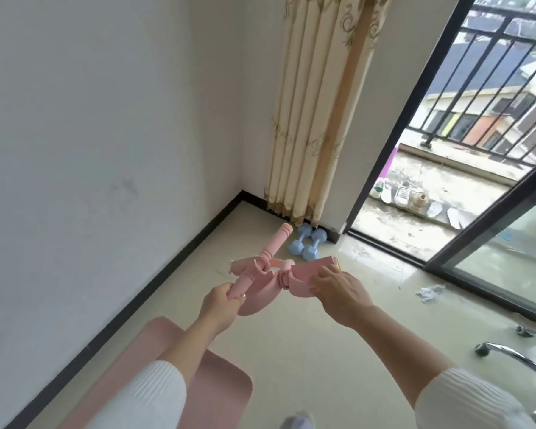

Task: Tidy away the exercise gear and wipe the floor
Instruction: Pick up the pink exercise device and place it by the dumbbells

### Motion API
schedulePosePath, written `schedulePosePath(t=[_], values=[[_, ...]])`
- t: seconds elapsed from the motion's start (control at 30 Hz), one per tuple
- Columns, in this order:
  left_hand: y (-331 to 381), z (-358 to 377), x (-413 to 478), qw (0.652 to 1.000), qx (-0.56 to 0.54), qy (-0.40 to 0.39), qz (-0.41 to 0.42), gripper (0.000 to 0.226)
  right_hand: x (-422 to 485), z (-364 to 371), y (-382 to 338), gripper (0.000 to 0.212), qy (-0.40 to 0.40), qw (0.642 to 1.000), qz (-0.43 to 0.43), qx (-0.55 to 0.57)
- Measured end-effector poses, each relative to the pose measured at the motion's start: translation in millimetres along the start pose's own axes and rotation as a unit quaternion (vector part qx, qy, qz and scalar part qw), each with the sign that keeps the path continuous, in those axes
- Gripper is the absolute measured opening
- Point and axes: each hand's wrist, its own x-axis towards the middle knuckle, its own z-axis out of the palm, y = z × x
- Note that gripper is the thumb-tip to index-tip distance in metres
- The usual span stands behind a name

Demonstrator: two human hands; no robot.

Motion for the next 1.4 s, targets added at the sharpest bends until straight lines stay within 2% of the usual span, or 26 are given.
schedulePosePath(t=[0.43, 0.6, 0.73, 0.97, 1.1, 1.13, 1.23, 1.4], values=[[134, 103, 243, 0.998, -0.019, -0.027, -0.06, 0.013, 210, 15, 228, 0.03, -0.071, 0.997, 0.022, 0.005], [159, 113, 309, 0.996, -0.006, -0.035, -0.085, 0.009, 282, 27, 269, 0.028, -0.102, 0.994, 0.041, 0.018], [160, 108, 381, 0.993, 0.027, -0.032, -0.115, 0.025, 337, 55, 283, 0.024, -0.133, 0.989, 0.045, 0.053], [119, 112, 551, 0.986, 0.098, -0.077, -0.111, 0.039, 462, 154, 296, 0.029, -0.158, 0.976, 0.102, 0.11], [69, 126, 641, 0.982, 0.146, -0.084, -0.084, 0.009, 525, 240, 308, 0.03, -0.16, 0.97, 0.127, 0.133], [55, 131, 663, 0.982, 0.152, -0.081, -0.072, 0.005, 539, 263, 312, 0.03, -0.152, 0.97, 0.133, 0.137], [9, 153, 724, 0.984, 0.16, -0.065, -0.049, 0.015, 573, 335, 317, 0.03, -0.126, 0.968, 0.154, 0.151], [-59, 197, 807, 0.982, 0.182, -0.049, 0.031, 0.007, 615, 447, 326, 0.021, -0.042, 0.972, 0.164, 0.164]])
